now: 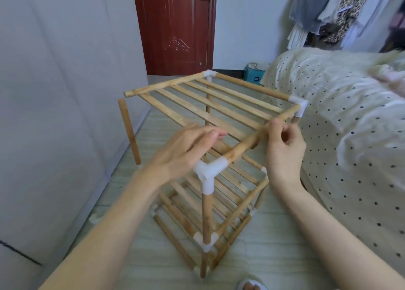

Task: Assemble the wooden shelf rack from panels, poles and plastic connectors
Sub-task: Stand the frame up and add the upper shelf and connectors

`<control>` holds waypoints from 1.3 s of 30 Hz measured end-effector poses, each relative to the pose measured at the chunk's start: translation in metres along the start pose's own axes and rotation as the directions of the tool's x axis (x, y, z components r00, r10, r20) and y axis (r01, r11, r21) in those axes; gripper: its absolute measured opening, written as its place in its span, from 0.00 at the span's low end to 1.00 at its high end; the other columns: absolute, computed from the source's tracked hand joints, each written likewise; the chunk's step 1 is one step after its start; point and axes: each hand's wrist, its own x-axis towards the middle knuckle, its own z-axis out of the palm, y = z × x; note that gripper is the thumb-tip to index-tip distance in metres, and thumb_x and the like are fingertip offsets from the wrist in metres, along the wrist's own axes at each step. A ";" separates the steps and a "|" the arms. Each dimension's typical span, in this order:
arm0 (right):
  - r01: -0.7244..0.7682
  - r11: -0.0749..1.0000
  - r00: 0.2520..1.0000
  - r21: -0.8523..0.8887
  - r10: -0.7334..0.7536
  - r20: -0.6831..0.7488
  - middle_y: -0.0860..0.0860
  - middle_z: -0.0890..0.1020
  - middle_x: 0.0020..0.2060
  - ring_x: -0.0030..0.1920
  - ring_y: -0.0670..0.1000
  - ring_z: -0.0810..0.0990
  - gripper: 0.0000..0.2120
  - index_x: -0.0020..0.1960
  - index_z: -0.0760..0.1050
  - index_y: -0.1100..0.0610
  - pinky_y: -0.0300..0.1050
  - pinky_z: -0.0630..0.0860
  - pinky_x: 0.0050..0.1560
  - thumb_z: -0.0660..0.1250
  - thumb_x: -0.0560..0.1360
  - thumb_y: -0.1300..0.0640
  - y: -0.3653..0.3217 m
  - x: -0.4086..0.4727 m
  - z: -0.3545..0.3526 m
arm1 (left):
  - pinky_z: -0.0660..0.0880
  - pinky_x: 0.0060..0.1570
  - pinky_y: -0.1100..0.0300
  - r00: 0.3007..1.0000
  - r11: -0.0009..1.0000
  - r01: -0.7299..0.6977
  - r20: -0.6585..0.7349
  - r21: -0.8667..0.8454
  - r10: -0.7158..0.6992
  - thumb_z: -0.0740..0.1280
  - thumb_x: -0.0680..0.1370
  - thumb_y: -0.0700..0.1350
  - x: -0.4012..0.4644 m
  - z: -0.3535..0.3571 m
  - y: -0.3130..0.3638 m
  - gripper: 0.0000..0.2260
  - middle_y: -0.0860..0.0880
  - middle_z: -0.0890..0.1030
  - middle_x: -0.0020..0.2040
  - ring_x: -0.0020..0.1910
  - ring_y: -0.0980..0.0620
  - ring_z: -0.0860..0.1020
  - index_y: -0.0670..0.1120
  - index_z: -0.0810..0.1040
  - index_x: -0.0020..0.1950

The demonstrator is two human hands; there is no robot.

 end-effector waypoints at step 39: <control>-0.558 0.447 0.796 0.699 0.527 0.298 0.48 0.67 0.23 0.29 0.46 0.71 0.18 0.33 0.62 0.54 0.41 0.69 0.34 0.59 0.79 0.50 0.002 0.019 0.033 | 0.71 0.47 0.49 0.964 0.991 -0.088 -0.240 0.099 0.110 0.45 0.77 0.51 -0.006 0.047 0.034 0.11 0.45 0.81 0.36 0.40 0.43 0.80 0.58 0.62 0.39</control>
